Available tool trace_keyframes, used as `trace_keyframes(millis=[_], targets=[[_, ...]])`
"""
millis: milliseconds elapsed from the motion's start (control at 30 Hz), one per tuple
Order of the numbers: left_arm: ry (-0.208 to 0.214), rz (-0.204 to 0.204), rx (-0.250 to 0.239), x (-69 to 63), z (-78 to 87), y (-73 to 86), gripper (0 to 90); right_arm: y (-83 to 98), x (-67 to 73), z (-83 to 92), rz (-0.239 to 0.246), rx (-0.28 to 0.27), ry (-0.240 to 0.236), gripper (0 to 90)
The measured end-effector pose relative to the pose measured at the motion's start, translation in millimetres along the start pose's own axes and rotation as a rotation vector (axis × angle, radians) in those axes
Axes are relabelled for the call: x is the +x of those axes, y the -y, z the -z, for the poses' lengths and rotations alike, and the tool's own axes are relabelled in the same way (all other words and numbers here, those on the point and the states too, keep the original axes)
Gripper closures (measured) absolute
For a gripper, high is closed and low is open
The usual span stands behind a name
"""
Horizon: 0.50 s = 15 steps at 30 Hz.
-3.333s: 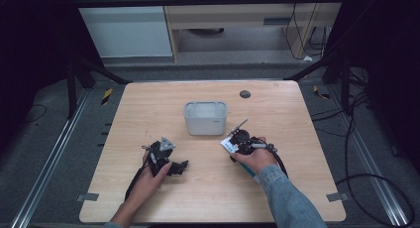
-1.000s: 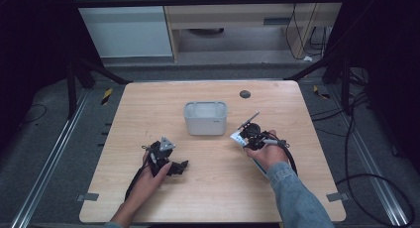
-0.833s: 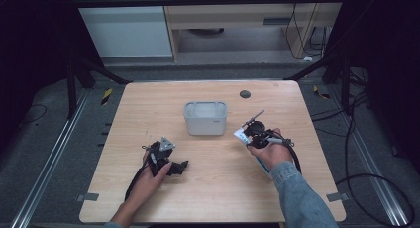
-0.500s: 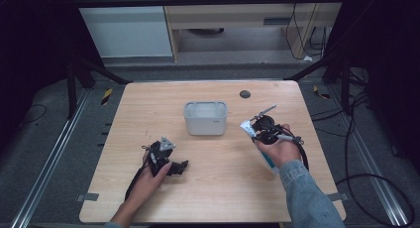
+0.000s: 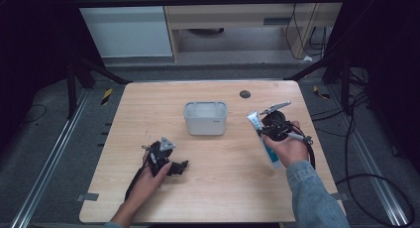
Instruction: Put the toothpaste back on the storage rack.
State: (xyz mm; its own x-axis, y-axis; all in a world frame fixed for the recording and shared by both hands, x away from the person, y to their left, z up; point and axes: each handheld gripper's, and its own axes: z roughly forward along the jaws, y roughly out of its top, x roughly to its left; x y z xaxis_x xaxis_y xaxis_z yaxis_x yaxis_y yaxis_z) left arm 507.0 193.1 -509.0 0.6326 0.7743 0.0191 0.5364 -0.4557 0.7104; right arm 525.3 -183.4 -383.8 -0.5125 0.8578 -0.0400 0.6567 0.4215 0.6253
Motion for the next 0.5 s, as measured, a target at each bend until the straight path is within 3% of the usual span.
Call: trace_keyframes(millis=[500], targets=[[0.0,0.0,0.0,0.0,0.0,0.0,0.0,-4.0,-4.1,9.0,-0.054,-0.116,0.026,80.1]])
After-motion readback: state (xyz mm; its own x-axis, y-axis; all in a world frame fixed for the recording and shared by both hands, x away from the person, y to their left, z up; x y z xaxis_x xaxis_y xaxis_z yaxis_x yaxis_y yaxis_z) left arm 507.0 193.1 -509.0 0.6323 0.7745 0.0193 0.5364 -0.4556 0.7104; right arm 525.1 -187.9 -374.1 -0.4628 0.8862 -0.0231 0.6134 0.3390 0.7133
